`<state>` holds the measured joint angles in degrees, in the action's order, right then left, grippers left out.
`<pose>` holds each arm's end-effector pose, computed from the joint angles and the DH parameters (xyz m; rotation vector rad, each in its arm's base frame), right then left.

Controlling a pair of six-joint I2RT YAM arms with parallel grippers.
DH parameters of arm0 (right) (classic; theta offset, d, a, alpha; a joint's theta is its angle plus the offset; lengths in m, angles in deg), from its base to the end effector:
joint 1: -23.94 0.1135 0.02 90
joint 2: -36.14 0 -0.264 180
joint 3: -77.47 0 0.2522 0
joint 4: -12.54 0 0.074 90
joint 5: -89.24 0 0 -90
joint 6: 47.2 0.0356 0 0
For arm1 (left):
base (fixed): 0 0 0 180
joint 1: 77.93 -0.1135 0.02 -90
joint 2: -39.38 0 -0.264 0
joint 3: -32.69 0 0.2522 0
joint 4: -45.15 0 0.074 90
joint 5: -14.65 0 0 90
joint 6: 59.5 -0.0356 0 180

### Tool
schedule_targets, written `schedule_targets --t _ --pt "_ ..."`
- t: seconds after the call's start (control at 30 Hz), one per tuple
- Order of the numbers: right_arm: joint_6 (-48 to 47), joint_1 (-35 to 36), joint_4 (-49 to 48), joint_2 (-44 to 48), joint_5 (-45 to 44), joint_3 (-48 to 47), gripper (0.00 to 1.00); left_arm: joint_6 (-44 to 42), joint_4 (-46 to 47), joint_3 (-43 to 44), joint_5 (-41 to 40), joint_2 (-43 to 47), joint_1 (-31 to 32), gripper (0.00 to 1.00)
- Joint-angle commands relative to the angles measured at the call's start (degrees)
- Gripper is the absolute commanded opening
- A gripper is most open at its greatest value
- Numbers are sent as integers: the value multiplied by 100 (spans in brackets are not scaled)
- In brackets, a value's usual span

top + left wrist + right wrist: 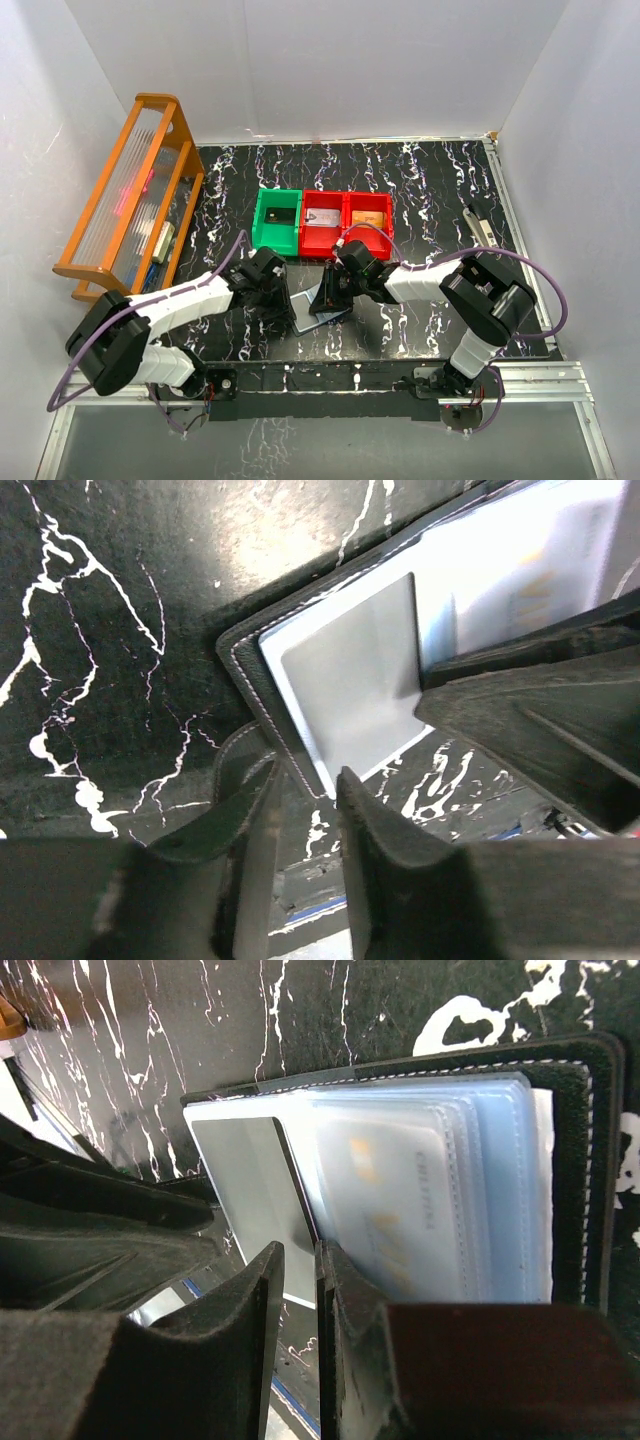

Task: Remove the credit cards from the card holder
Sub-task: Remove the credit card from the card holder.

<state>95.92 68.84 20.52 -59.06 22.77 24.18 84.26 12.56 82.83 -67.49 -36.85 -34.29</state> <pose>0.2027 0.2221 0.1264 -0.0115 2.7657 1.1367 0.1707 -0.1695 0.1657 -0.1928 2.7879 -0.7151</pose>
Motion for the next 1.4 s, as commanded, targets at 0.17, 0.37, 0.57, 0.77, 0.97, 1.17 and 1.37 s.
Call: schedule_targets --t 0.17,0.37,0.57,0.77,0.97,1.17,1.37 --pt "138 -4 -76 9 -270 107 19 -155 -405 513 -319 630 30 45" --pt "269 -4 -129 96 -366 185 19 39 482 137 96 247 31 26" --pt "321 -2 -166 58 -323 171 19 47 542 0 -88 -133 25 15" --pt "226 1 111 177 -492 24 23 34 271 -163 -354 -7 35 11" --pt "48 0 517 232 -722 -148 27 83 554 -275 -134 -190 40 9" --pt "-55 19 449 -33 -419 -202 26 11 561 -283 -148 -354 39 8" --pt "161 35 -640 17 399 26 20 -133 605 -137 -21 -754 39 0"
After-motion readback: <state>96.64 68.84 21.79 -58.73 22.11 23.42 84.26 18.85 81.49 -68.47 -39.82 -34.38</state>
